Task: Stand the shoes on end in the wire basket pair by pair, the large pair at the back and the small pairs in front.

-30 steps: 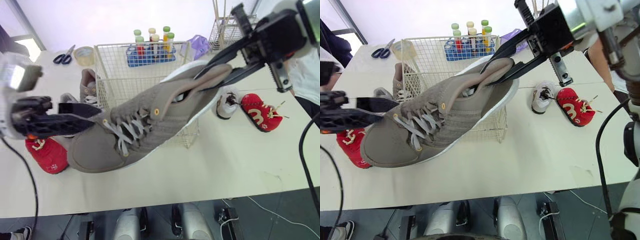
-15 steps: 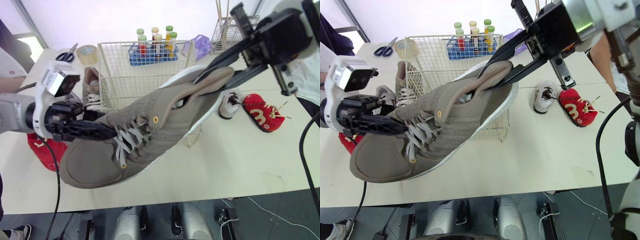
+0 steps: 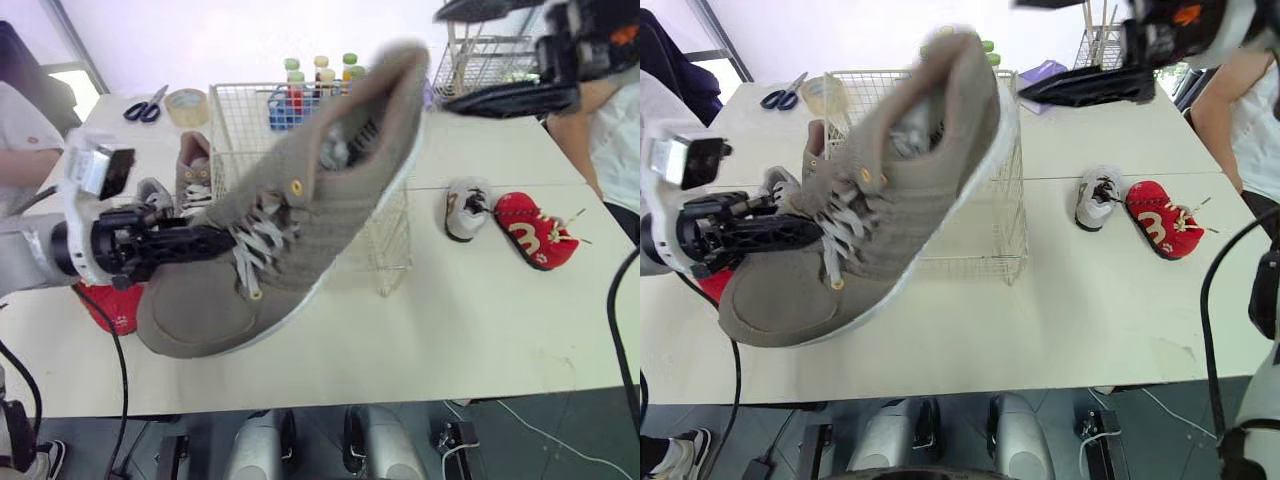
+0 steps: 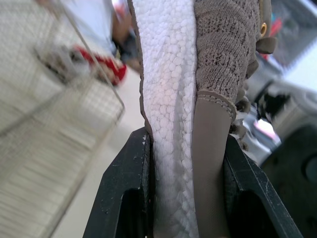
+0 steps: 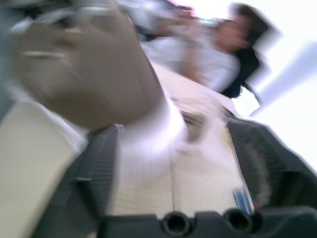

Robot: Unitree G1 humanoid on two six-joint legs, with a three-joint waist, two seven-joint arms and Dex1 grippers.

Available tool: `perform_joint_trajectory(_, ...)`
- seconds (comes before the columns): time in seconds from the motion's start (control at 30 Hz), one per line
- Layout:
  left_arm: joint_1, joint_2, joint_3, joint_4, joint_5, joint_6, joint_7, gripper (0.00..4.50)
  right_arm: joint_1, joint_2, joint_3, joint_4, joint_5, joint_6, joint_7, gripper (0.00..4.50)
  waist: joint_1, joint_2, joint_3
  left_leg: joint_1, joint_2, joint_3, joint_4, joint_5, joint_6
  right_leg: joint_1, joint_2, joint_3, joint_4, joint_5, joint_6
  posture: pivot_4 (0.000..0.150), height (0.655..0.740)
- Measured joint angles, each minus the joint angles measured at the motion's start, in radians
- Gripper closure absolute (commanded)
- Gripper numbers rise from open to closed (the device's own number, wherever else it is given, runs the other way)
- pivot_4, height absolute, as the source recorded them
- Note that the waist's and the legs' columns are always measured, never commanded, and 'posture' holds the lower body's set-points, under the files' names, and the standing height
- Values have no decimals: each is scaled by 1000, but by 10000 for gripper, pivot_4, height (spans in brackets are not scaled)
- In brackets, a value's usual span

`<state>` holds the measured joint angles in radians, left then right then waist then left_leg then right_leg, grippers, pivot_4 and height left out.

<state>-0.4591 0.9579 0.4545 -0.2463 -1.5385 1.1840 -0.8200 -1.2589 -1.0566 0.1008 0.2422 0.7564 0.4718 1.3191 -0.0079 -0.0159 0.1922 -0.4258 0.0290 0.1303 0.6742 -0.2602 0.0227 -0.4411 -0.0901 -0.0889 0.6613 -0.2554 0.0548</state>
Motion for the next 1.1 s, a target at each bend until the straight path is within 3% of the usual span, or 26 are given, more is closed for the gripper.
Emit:
perform_joint_trajectory(0.13, 7, -72, 58, -37, -73, -94, 150, 33877, 151, 35, -217, -30, 164, 244, -175, 756, -3, 0, 0, 0, 0, -1, 3, -1, 1, 2, 0, -1, 2, 0, 0, 1500, 7400)
perform_joint_trajectory(0.23, -22, -152, 60, -54, -86, -172, 243, 33877, 266, 164, -354, -122, 343, 424, -367, 756, -8, 0, 0, 4, 1, -1, 4, -1, 1, 6, 0, -1, 3, 1, -1, 1500, 7400)
perform_joint_trajectory(0.37, -81, -238, 3, -63, -52, -255, 279, 33877, 360, 378, -384, -238, 551, 546, -610, 756, -5, 1, 0, 6, 1, -1, 5, -1, 1, 8, 2, -1, 4, 1, 0, 1500, 7400)
perform_joint_trajectory(0.47, -109, -288, -57, -60, 5, -284, 276, 33877, 360, 459, -381, -300, 633, 564, -716, 756, 2, 1, 0, 4, 1, -1, 7, -2, 3, 8, 3, -1, 3, 2, 2, 1500, 7400)
perform_joint_trajectory(0.8, -149, -358, -153, -29, 176, -354, 204, 33877, 321, 555, -377, -313, 742, 566, -818, 756, -4, 1, 0, 2, 0, 0, 9, -4, 7, 8, 3, -1, 0, 4, 5, 1500, 7400)
perform_joint_trajectory(1.07, -146, -360, -150, -21, 227, -390, 154, 33877, 283, 561, -356, -278, 734, 571, -810, 756, -3, 1, 0, 2, 0, 0, 9, -4, 7, 8, 3, -1, 0, 4, 5, 1500, 7400)
perform_joint_trajectory(1.1, -144, -361, -150, -21, 233, -391, 151, 33877, 280, 560, -348, -278, 720, 571, -803, 3086, -3, 1, 0, 2, 0, 0, 9, -4, 7, 8, 3, -1, 0, 4, 5, 1500, 7400)
